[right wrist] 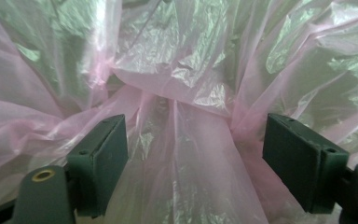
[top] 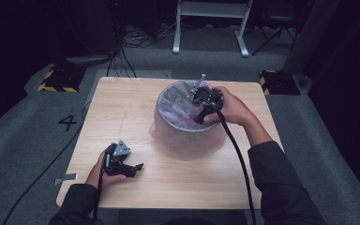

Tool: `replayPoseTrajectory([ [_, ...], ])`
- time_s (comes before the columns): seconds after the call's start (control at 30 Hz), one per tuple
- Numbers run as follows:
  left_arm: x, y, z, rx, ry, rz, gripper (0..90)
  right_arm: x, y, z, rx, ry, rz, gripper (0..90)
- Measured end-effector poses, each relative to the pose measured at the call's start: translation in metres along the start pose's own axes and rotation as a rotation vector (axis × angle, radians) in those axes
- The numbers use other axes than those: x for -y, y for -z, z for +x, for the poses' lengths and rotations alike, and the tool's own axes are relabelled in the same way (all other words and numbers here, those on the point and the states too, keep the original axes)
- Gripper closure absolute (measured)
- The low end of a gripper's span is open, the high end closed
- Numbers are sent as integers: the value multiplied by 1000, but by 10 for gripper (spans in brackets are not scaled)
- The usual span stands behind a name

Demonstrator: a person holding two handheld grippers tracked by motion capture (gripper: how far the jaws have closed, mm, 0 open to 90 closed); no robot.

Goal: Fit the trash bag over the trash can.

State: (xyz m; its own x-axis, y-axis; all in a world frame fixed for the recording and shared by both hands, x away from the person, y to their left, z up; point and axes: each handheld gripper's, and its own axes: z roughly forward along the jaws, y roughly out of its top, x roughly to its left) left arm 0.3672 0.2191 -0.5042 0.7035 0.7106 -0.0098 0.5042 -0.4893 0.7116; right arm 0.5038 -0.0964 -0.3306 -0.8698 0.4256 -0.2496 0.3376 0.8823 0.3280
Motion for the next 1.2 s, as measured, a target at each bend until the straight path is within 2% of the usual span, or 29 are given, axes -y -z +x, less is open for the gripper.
replayPoseTrajectory([
  [0.07, 0, 0, 0, 0, 0, 0, 145, 1, 1, 0, 13, -2, 5, 207],
  [0.17, 0, 0, 0, 0, 0, 0, 145, 1, 2, -1, 39, 11, -19, 200],
  [0.3, 0, 0, 0, 0, 0, 0, 144, 1, 5, 1, 27, 11, -43, 199],
  [0.47, 0, 0, 0, 0, 0, 0, 144, 3, 7, 1, 45, -10, -124, 215],
  [0.57, 0, 0, 0, 0, 0, 0, 144, 5, 8, 3, 53, -7, -169, 216],
  [0.8, 0, 0, 0, 0, 0, 0, 145, 8, 12, 4, 90, -38, -245, 212],
  [0.93, 0, 0, 0, 0, 1, 0, 145, 12, 17, 3, 83, -88, -311, 207],
  [1.2, 0, 0, 0, 0, 1, 0, 144, 18, 21, 1, 70, -122, -360, 214],
])
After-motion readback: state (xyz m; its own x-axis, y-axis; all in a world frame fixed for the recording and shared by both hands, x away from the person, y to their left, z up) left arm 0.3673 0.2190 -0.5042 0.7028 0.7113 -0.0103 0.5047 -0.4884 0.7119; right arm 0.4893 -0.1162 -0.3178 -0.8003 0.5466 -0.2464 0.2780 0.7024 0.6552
